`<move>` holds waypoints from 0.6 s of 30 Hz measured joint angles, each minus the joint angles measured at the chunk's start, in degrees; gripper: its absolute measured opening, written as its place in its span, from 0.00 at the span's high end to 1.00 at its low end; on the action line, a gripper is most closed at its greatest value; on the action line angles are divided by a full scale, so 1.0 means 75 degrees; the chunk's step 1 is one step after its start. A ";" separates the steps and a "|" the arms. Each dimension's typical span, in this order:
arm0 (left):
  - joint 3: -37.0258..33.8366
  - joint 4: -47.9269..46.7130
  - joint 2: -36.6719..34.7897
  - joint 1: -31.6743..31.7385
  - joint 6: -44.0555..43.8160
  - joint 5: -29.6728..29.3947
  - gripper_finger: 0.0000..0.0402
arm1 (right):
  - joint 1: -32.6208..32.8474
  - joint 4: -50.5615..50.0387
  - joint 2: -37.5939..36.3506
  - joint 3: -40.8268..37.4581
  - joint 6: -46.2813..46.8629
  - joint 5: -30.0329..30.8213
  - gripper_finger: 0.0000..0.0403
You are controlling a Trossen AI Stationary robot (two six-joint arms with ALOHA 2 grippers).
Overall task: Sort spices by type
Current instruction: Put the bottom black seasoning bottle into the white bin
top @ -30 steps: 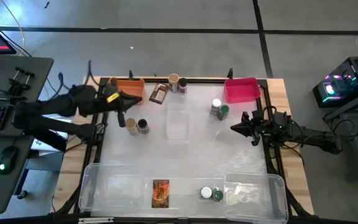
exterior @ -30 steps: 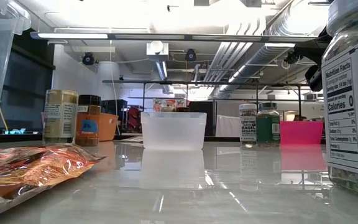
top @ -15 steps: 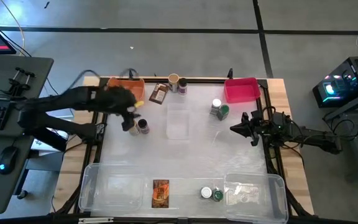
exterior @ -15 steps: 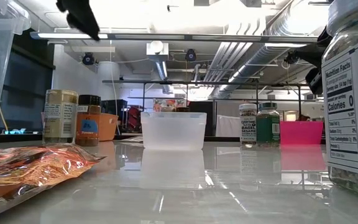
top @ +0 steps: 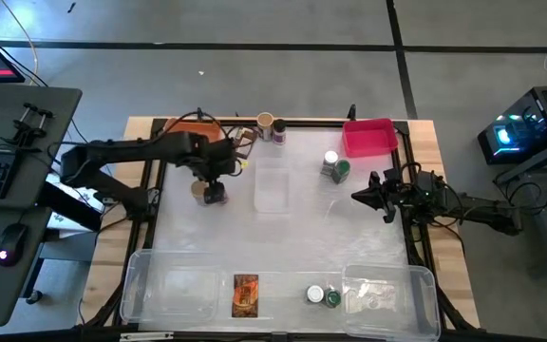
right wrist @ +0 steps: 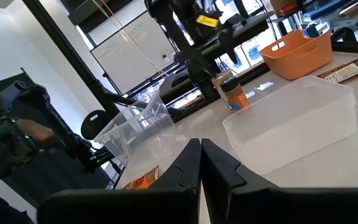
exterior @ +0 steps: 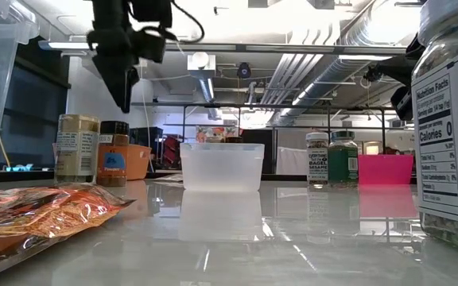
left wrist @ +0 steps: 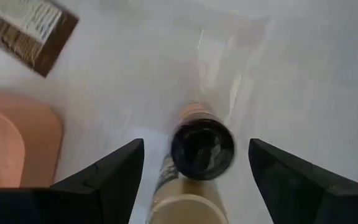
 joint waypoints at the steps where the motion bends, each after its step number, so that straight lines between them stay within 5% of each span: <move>1: 0.0000 0.0000 0.0085 0.0088 -0.0105 0.0110 0.31 | 0.0000 0.0000 0.0000 0.0000 0.0000 0.0000 1.00; 7: 0.0002 -0.0126 0.0268 0.0339 -0.0735 0.1304 0.31 | -0.0002 0.0000 0.0000 0.0000 0.0000 0.0000 1.00; 12: -0.0025 -0.0599 0.0309 0.0115 -0.0534 0.0460 0.31 | -0.0003 0.0000 0.0000 0.0000 0.0000 0.0000 1.00; 18: -0.0035 -0.0550 0.0541 -0.0022 -0.0411 0.0797 0.31 | -0.0002 0.0003 0.0000 0.0000 0.0000 0.0000 1.00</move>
